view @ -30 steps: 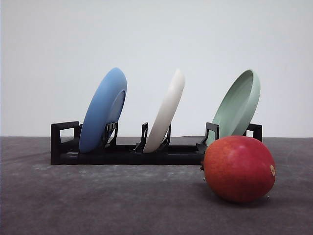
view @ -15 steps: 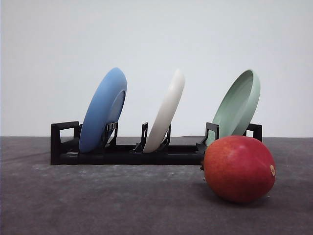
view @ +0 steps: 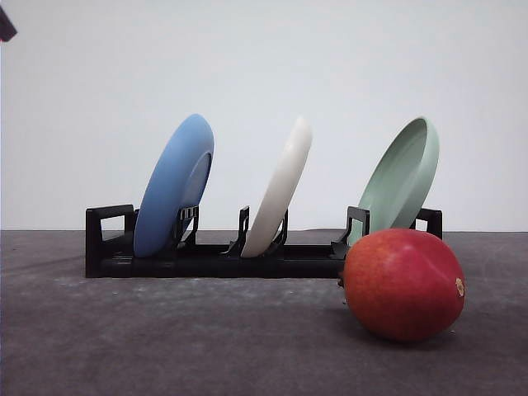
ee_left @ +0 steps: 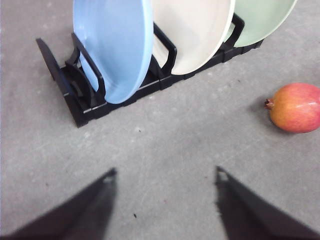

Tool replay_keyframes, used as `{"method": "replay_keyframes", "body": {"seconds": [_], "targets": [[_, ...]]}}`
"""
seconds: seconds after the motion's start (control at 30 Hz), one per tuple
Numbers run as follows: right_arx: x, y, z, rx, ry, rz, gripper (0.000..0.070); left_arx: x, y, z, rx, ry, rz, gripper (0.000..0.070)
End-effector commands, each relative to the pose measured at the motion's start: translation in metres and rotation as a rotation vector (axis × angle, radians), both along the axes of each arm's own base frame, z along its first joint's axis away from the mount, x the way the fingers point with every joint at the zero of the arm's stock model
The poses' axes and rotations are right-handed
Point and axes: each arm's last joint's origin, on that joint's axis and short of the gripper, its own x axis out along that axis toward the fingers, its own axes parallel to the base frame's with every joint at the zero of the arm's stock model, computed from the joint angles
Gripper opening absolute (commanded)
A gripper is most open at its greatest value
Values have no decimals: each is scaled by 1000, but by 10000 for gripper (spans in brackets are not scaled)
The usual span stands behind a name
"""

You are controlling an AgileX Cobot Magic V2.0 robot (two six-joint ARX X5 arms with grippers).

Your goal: Place pomegranate in white plate

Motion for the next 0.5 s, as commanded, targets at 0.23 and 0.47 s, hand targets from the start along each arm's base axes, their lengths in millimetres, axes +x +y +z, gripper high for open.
{"method": "replay_keyframes", "body": {"seconds": [0.23,0.47], "targets": [[-1,0,6,9,-24,8,458,0,-8,8,18,-87,-107,412],[0,0,6,30,-13,3,457,11,-20,13,-2,-167,-162,384]]}}
